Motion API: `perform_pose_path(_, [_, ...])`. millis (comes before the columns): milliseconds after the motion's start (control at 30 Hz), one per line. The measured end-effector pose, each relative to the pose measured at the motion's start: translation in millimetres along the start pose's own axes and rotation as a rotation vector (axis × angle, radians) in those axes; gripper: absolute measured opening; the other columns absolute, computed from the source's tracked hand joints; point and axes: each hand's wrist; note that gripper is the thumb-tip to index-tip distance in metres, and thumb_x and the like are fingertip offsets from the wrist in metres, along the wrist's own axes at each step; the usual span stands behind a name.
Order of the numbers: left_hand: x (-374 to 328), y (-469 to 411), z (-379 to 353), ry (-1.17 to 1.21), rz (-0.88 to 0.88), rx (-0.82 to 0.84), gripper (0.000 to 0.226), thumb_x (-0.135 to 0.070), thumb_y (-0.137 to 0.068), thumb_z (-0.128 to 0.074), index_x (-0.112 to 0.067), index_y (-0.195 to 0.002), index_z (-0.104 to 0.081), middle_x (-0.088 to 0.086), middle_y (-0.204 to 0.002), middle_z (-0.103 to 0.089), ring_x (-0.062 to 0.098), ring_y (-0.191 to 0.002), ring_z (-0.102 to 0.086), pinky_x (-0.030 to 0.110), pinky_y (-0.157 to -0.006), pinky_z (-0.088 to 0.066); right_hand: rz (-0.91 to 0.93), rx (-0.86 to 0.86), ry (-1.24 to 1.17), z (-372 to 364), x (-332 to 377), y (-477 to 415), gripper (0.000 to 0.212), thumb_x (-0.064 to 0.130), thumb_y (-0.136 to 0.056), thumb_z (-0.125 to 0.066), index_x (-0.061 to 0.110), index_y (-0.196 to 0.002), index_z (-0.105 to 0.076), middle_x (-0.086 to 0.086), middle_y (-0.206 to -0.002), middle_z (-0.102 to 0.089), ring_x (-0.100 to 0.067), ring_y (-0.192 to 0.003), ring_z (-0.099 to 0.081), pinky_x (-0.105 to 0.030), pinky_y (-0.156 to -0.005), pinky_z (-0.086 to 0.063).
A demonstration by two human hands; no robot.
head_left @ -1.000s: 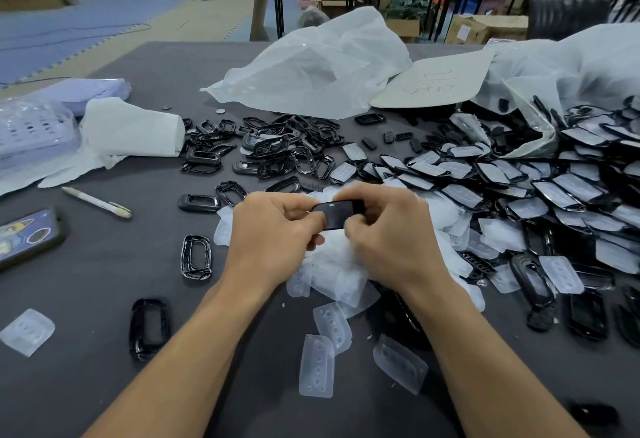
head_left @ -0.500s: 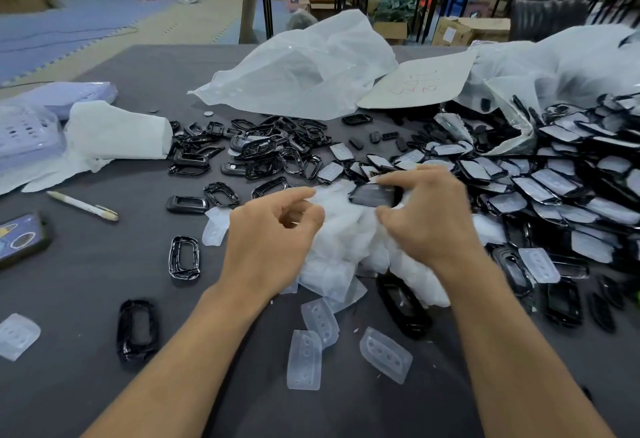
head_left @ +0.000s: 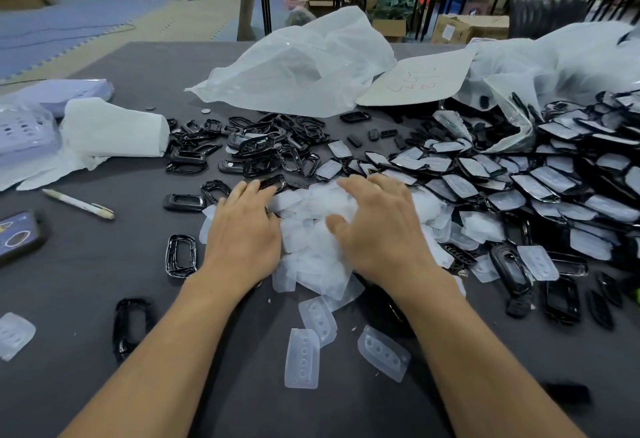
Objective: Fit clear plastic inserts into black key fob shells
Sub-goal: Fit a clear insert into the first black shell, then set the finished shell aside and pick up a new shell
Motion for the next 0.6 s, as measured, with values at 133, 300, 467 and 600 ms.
perform_pose_path(133, [1.7, -2.9, 0.1, 0.009, 0.017, -0.039, 0.032, -0.019, -0.1, -0.05, -0.02, -0.123, -0.073, 0.003, -0.134, -0.068, 0.025, -0.126, -0.054, 0.047, -0.12, -0.027, -0.021, 0.107, 0.05, -6.7, -4.0, -1.4, 0.041, 0.04, -0.094, -0.065, 0.022, -0.13, -0.063, -0.002, -0.139, -0.054, -0.02, -0.138, -0.028, -0.03, -0.116, -0.015])
perform_pose_path(300, [2.4, -7.0, 5.2, 0.147, 0.128, -0.253, 0.019, -0.018, -0.093, -0.061, -0.014, -0.084, -0.078, 0.006, -0.108, -0.077, 0.026, -0.114, -0.058, 0.04, -0.109, -0.039, -0.034, 0.038, -0.083, -5.0, -5.0, -3.3, 0.007, 0.021, -0.093, -0.067, 0.021, -0.099, -0.07, 0.0, -0.115, -0.061, -0.021, -0.124, -0.044, -0.034, -0.117, -0.028])
perform_pose_path(467, [5.3, -12.2, 3.0, 0.13, 0.133, -0.066, 0.061, -0.019, -0.098, -0.058, -0.026, -0.156, -0.04, -0.001, -0.138, -0.059, 0.023, -0.135, -0.044, 0.045, -0.105, -0.041, -0.057, -0.115, -0.307, 0.7, -2.0, -0.9, 0.01, 0.018, -0.088, -0.074, 0.026, -0.094, -0.072, 0.014, -0.1, -0.062, -0.011, -0.11, -0.057, -0.02, -0.096, -0.038])
perform_pose_path(600, [8.9, -14.3, 4.0, 0.18, 0.117, -0.185, 0.056, -0.008, -0.094, -0.065, -0.025, -0.146, -0.054, -0.009, -0.104, -0.062, 0.019, -0.102, -0.053, 0.037, -0.092, -0.044, -0.089, -0.169, -0.439, 3.2, -2.3, -1.8, 0.014, 0.018, -0.082, -0.079, 0.026, -0.077, -0.067, 0.017, -0.073, -0.066, 0.001, -0.072, -0.057, -0.008, -0.067, -0.039])
Point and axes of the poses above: each hand's wrist, its own y-axis away from the middle knuckle, its own z-axis out of the back of the hand, x = y × z
